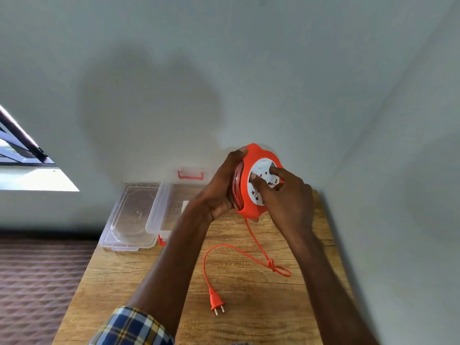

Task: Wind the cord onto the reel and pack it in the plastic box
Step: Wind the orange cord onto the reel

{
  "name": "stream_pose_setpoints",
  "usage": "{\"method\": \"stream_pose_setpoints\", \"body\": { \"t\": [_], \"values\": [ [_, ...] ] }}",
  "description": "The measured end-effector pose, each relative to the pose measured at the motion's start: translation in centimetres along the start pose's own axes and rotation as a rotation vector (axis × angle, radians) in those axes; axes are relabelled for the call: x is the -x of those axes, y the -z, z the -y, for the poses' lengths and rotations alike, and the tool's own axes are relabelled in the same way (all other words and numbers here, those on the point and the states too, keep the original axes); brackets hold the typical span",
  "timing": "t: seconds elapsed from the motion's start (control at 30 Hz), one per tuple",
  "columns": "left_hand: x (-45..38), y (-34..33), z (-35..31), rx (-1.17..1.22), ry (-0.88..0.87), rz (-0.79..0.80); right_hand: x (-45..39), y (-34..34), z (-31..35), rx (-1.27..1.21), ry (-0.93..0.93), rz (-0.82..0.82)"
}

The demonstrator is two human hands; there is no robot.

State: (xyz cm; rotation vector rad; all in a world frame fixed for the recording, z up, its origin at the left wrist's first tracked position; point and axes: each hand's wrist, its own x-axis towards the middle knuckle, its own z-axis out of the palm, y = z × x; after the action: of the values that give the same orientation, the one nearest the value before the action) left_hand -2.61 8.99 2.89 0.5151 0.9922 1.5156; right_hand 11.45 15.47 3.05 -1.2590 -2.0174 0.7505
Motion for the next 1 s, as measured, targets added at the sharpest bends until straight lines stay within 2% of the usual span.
{"method": "stream_pose_setpoints", "body": {
  "t": [0.13, 0.2, 0.33, 0.43, 0.6, 0.7, 0.87, 0.93, 1.0],
  "values": [
    [0.0, 0.2, -0.7, 0.051, 0.028, 0.015, 0.1, 1.2, -0.4, 0.040, 0.271, -0.045],
    [-0.1, 0.5, -1.0, 0.071, 0.041, 0.027, -0.4, 1.3, -0.8, 0.040, 0.379, 0.074],
    [0.3, 1.3, -1.1, 0.068, 0.076, -0.003, -0.7, 1.4, -1.3, 0.124, 0.447, 0.292],
    [0.7, 1.6, -1.2, 0.038, 0.089, -0.015, -0.6, 0.9, -1.0, 0.199, 0.440, 0.331],
    [0.8, 0.8, -1.1, 0.029, 0.075, -0.016, -0.1, 0.3, -0.8, 0.174, 0.403, 0.134],
    [0.5, 0.6, -1.1, 0.018, 0.048, -0.017, 0.2, 0.1, -0.5, 0.079, 0.271, 0.041],
    [0.0, -0.1, -0.9, -0.015, 0.039, 0.015, 0.1, -1.1, 0.2, -0.134, -0.085, -0.077],
    [-0.1, -0.1, -0.8, -0.020, 0.036, 0.015, 0.2, -1.1, 0.1, -0.124, -0.070, -0.054],
    [0.1, 0.0, -0.7, 0.000, 0.047, 0.010, 0.5, -0.5, 0.0, -0.043, 0.042, -0.076]
  ]
}}
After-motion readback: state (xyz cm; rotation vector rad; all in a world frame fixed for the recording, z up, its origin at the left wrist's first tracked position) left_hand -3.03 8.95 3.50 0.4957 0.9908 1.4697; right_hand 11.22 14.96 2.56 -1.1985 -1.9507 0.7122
